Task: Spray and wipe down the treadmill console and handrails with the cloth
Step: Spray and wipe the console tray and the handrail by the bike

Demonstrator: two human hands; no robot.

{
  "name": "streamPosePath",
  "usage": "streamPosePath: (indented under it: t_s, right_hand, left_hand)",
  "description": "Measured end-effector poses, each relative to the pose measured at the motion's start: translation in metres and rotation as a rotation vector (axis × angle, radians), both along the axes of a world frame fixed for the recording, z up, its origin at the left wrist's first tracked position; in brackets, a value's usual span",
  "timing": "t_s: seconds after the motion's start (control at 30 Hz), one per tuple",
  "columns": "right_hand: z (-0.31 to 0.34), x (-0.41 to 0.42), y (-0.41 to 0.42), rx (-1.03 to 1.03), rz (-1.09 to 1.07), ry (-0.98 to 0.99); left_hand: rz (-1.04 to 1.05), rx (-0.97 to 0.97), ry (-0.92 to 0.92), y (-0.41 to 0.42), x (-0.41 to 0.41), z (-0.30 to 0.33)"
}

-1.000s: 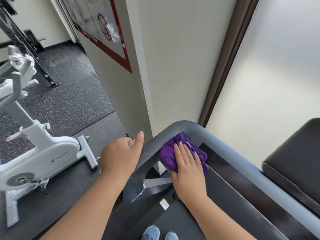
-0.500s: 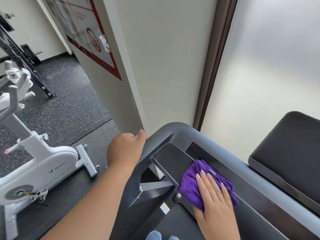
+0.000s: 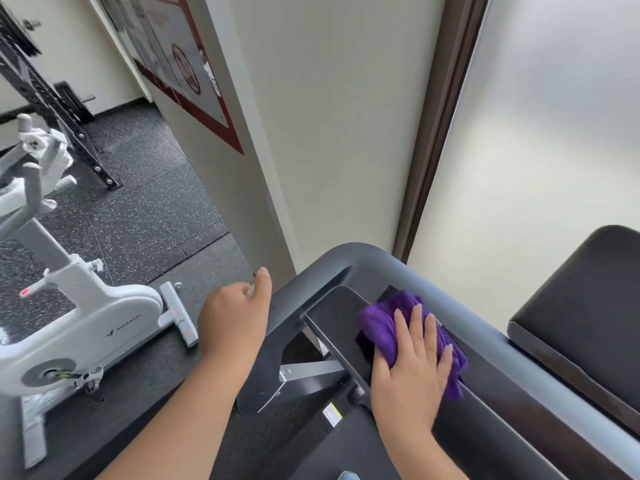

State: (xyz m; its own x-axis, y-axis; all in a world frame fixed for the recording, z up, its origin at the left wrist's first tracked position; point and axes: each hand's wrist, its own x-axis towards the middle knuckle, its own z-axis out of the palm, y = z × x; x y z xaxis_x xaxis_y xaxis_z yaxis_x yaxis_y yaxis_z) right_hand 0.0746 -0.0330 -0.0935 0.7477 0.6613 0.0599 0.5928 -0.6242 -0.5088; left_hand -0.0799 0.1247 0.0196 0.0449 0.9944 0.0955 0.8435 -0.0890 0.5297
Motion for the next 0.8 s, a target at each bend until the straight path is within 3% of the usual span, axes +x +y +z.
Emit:
streamPosePath:
  t_s: [0.1, 0.23, 0.33, 0.4, 0.6, 0.8]
  right_hand:
    - [0.014, 0.002, 0.068, 0.024, -0.001, 0.044]
    - [0.026, -0.012, 0.154, 0.018, 0.393, 0.033]
    - [0.019, -0.038, 0.152, -0.017, 0.625, -0.150]
    - [0.009, -0.043, 0.120, -0.020, 0.697, -0.164]
    - [-0.002, 0.013, 0.017, -0.134, 0.481, -0.155]
    - [0.033, 0.067, 0.075, 0.039, 0.115, -0.054]
  left_hand:
    - [-0.012, -0.009, -0.006, -0.002, -0.003, 0.001]
    - [0.040, -0.001, 0.020, 0.009, -0.020, -0.002]
    - [0.075, -0.027, 0.035, 0.013, -0.031, -0.004]
    - [0.075, -0.050, 0.027, 0.015, -0.038, -0.005]
    - [0.116, -0.126, -0.019, 0.024, -0.049, -0.006]
    - [0.130, -0.123, -0.060, 0.014, -0.061, -0.006]
